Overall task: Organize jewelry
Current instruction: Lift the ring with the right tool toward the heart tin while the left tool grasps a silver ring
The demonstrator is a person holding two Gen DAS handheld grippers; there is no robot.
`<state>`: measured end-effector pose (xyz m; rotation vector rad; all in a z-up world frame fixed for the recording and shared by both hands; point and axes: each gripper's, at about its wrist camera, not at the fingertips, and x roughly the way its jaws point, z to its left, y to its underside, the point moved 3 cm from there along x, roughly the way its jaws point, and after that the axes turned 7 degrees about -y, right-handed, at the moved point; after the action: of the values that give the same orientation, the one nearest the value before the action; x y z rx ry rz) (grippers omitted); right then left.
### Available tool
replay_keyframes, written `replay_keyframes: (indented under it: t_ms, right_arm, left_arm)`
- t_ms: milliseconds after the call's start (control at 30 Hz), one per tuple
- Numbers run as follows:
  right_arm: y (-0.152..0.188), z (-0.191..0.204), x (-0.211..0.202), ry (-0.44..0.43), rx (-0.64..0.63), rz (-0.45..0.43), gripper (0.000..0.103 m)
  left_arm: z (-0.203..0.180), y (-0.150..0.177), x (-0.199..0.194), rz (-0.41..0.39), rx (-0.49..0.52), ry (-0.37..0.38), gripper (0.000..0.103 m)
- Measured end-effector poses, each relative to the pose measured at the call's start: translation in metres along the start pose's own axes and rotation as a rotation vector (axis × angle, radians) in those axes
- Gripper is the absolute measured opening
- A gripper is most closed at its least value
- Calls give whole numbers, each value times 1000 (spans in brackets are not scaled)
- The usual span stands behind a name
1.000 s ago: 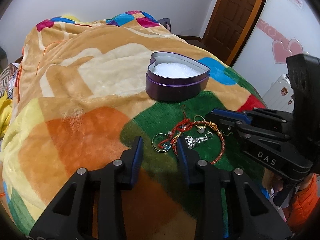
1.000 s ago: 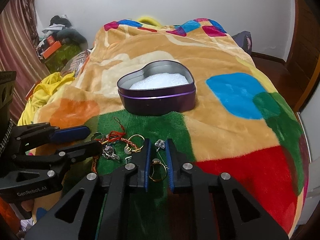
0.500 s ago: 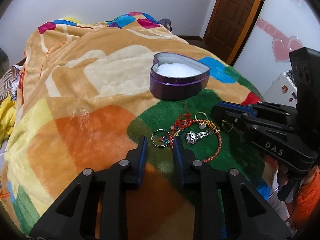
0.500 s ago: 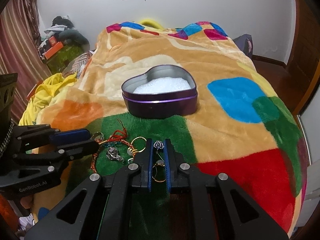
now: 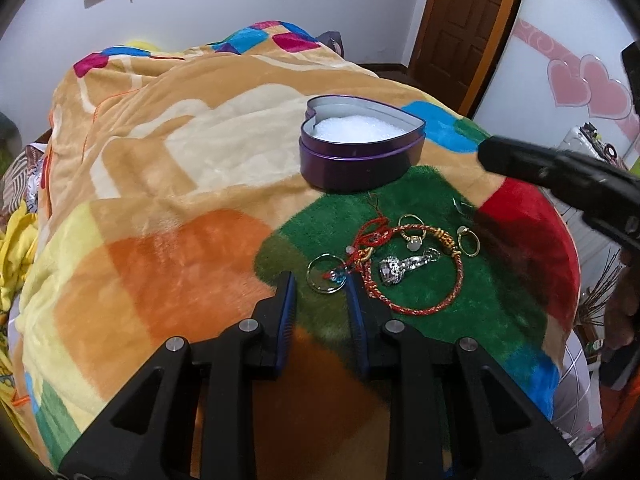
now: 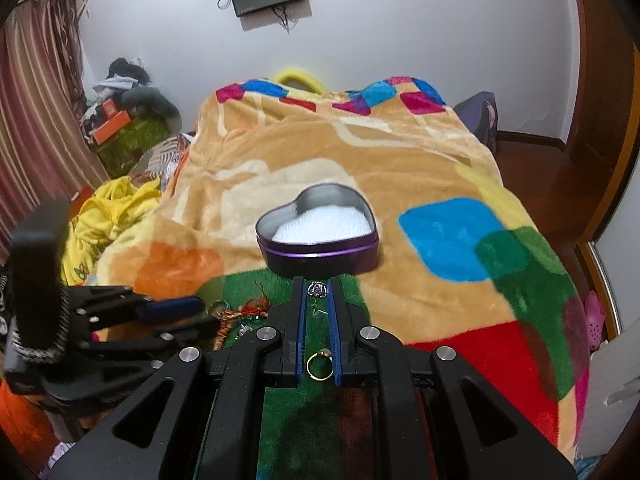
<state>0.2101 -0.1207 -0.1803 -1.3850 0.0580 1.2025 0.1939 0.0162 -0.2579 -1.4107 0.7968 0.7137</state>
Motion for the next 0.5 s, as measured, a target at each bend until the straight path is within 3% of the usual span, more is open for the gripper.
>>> replay_keyframes:
  t_ms: [233,500]
  right_arm:
    - [-3,1,-9,9,-4,-21,9]
    - [-4,2,-13,20,-3,-29,9]
  left_arm:
    - [0,-2,3,-6,2,21,21]
    - [0,-4,-10,-35,-4,17,21]
